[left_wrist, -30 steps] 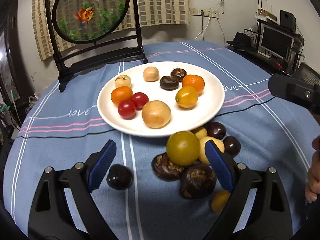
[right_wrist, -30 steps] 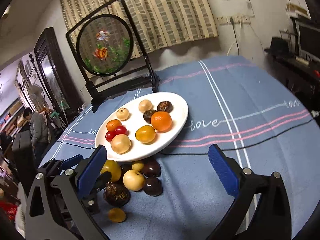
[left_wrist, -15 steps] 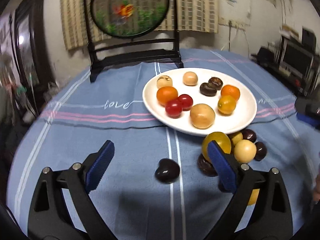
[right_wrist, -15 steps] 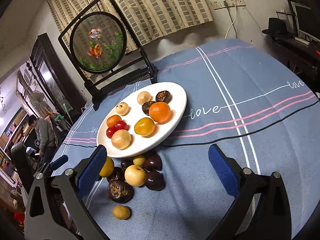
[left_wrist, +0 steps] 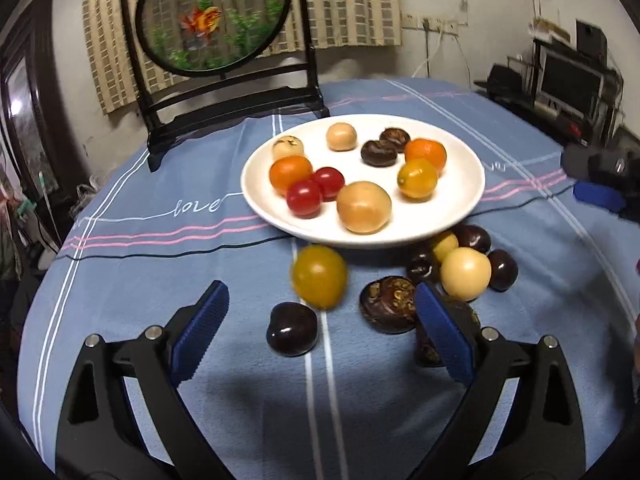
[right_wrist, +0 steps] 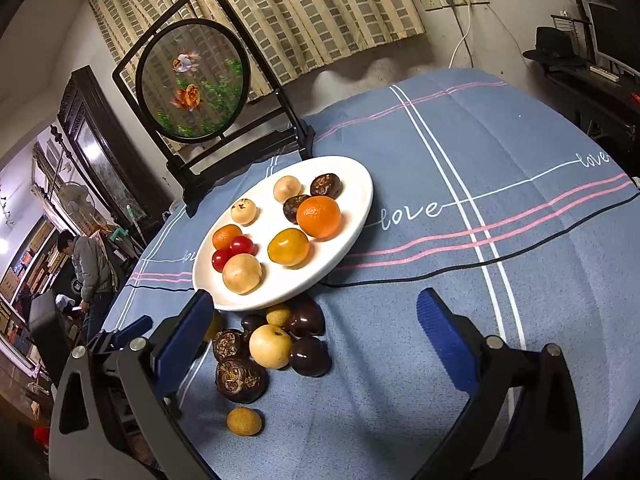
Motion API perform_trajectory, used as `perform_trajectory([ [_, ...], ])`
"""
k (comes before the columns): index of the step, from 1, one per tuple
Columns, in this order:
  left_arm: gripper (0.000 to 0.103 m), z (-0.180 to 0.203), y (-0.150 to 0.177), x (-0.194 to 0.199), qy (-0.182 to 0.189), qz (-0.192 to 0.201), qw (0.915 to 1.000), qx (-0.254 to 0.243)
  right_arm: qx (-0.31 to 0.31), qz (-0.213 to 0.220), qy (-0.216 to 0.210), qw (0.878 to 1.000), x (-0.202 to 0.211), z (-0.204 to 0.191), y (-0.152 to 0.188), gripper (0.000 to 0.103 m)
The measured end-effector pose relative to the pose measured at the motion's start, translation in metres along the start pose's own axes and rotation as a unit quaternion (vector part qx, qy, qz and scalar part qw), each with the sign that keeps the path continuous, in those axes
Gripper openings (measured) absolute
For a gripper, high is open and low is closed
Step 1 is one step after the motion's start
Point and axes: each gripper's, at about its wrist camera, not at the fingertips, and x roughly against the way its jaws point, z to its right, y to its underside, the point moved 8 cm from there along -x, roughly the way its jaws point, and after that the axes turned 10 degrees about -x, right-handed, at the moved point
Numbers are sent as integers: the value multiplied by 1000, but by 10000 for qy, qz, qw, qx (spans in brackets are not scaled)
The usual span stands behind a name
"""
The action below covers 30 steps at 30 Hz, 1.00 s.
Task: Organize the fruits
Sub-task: 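Move the open left gripper to the olive-yellow fruit and close on it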
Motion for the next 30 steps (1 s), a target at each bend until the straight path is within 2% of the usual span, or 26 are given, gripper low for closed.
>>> perform_trajectory([
  [3, 96, -8, 3, 6, -77, 49, 9999, 69, -14, -22, -2, 10000, -1, 1, 0, 102],
  [8, 96, -11, 6, 3, -252, 16, 9996, -149, -55, -125, 13, 9999, -4, 3, 3, 102],
  [16, 96, -39, 7, -21, 25, -290, 9986, 439, -90, -226, 18, 9997, -6, 4, 6, 102],
  [22, 96, -34, 4, -36, 48, -416, 9986, 326, -98, -272, 29, 9996, -7, 4, 7, 102],
  [25, 93, -34, 4, -44, 111, -501, 9981, 353, -110, -273, 44, 9996, -8, 5, 6, 102],
  [30, 75, -35, 7, -55, 311, -652, 9964, 452, -174, -372, 100, 9991, -12, 7, 8, 102],
])
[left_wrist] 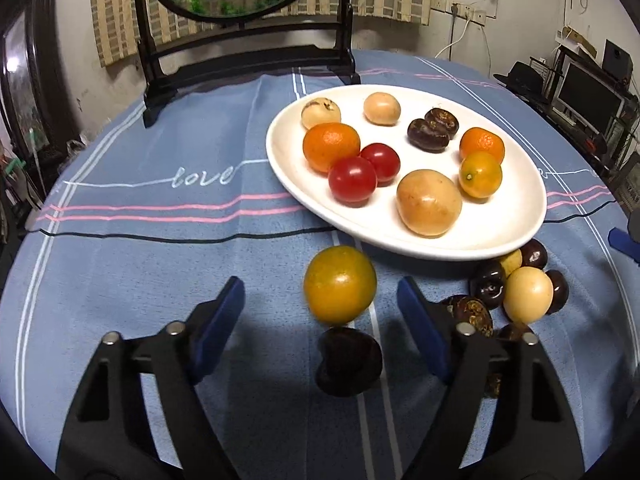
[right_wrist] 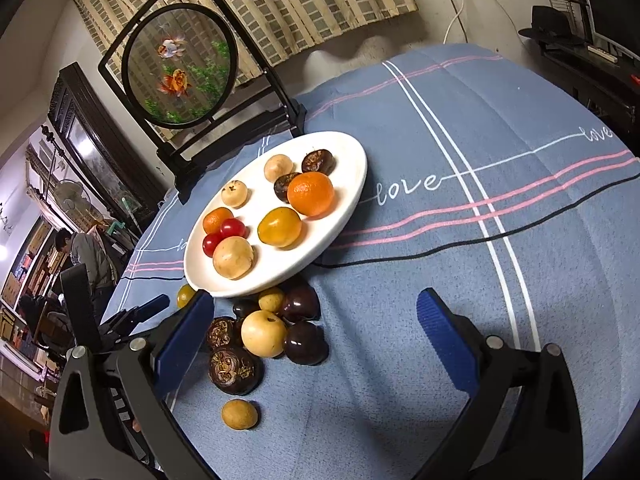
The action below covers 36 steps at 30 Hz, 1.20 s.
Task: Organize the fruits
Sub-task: 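Move the open left gripper to the olive-yellow fruit and close on it, then grasp the small tan fruit with the right gripper while the left gripper holds the olive-yellow fruit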
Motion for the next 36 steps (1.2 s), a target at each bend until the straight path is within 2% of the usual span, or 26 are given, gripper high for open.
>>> perform_trajectory([
  [4, 63, -1, 1, -9, 38, -120, 9999, 24, -5, -29, 3, 10000, -1, 0, 1, 102],
  [9, 50, 3, -2, -12, 165, -60, 9998, -26, 1, -56, 31, 10000, -2, 1, 1, 102],
  [11, 39, 7, -3, -12, 219, -31, 9997, -93, -1, -75, 44, 10000, -3, 2, 2, 102],
  [23, 39, 5, -4, -12, 217, -4, 9998, -20, 63, -210, 159, 9996, -9, 4, 8, 102],
  [28, 51, 4, -5, -14, 50, 0, 10000, -40, 87, -250, 184, 9995, -10, 4, 10, 102],
  [31, 50, 4, -7, -11, 42, 72, 9999, -60, 107, -267, 200, 9994, -11, 4, 11, 102],
  [33, 38, 4, -8, -9, 121, 133, 9998, -49, 123, -273, 208, 9993, -10, 4, 11, 102],
  [36, 39, 6, -7, -9, 77, 135, 9998, -129, 131, -281, 217, 9993, -11, 4, 12, 102],
])
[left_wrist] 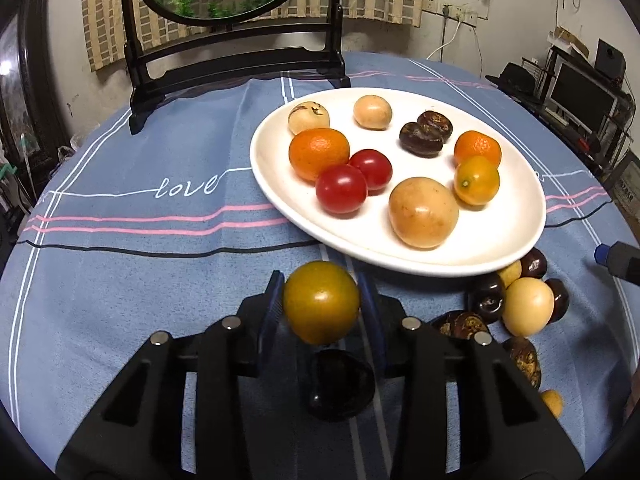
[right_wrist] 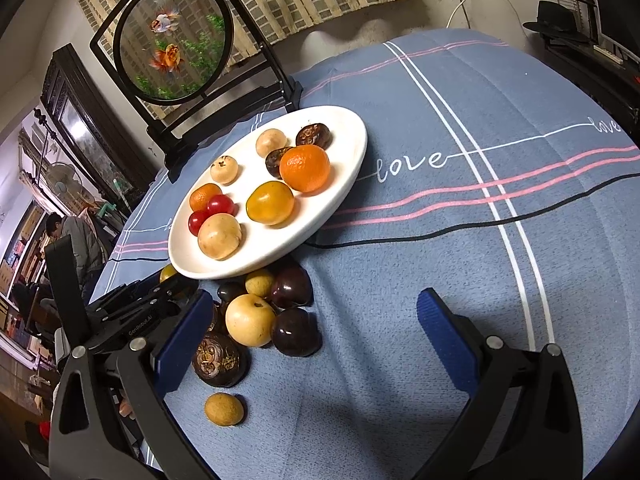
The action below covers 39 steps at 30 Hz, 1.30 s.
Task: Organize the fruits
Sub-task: 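Grasp the small tan fruit with the right gripper while the left gripper holds the olive-yellow fruit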
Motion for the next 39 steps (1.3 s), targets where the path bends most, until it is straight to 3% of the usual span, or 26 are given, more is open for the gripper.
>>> perform_trajectory([
  [7, 38, -3, 4, 8, 43, -1, 9999, 139, 31, -26, -29, 10000, -1, -1, 2, 102],
  [12, 38, -12, 4, 38, -110, 318, 9988, 358, 384, -6, -45, 9993, 2, -9, 15, 102],
  [17, 38, -6, 6, 63, -3, 585, 9976, 370, 1150, -159, -258, 9929, 9, -37, 54, 102],
  [21, 38, -4, 7, 61, 18, 531, 9979, 365, 2160, -331, 8, 9758, 6, -63, 94, 101],
  [23, 38, -5, 8, 60, 26, 508, 9979, 400, 2611, -212, 104, 9650, 9, -76, 104, 97],
  [25, 38, -7, 8, 61, 32, 525, 9977, 421, 2654, -195, 112, 9639, 9, -77, 105, 90],
  [27, 38, -7, 8, 61, 46, 518, 9977, 431, 2479, -344, 60, 9682, 4, -71, 101, 68],
  [30, 38, -5, 9, 58, 66, 434, 9982, 418, 2209, -572, -184, 9734, -1, -65, 98, 51],
  [39, 39, -3, 11, 54, 118, 349, 9986, 374, 2468, -770, -30, 9660, -10, -74, 107, 45],
])
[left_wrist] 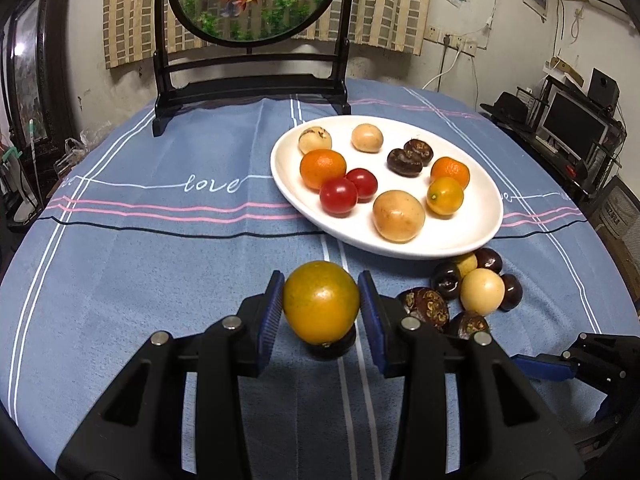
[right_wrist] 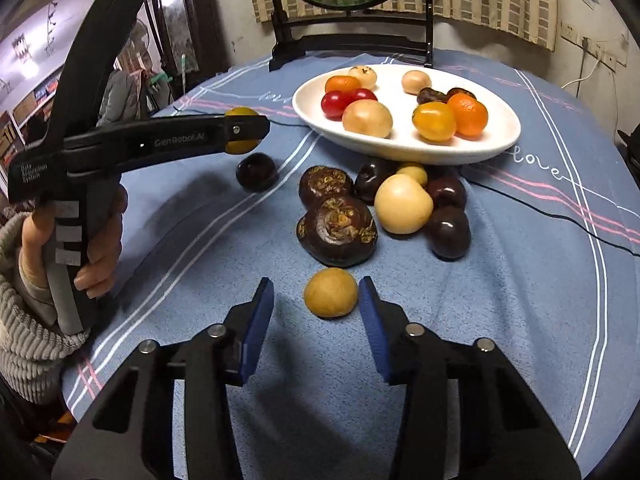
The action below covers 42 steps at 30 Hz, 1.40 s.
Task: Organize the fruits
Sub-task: 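Grasp the small tan fruit with the right gripper while the left gripper holds the olive-yellow fruit, then carry the olive-yellow and small tan fruits onto the white plate and open both grippers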
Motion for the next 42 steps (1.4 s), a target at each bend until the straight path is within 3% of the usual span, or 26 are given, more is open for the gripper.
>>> perform_trajectory([
  [5, 39, -1, 0, -2, -17, -46, 10000, -4, -135, -285, -92, 9995, -9, 7, 5, 31],
  [23, 39, -18, 4, -26, 130, -282, 9990, 326, -356, -67, -357, 9987, 1, 12, 3, 30],
  [26, 38, -18, 3, -26, 173, -229, 9990, 344, -364, -42, -367, 9987, 2, 11, 3, 30],
  [33, 38, -12, -11, 4, 87, 318, 9992, 243, -571, 132, -494, 9971, 9, 17, -2, 30],
  [37, 39, -1, -42, 21, 130, 539, 9984, 71, -610, 484, -377, 9962, 28, 29, -26, 30],
  [42, 39, 5, -98, 25, -90, 790, 9968, -50, -758, 1431, -145, 9867, 70, 47, -108, 30],
])
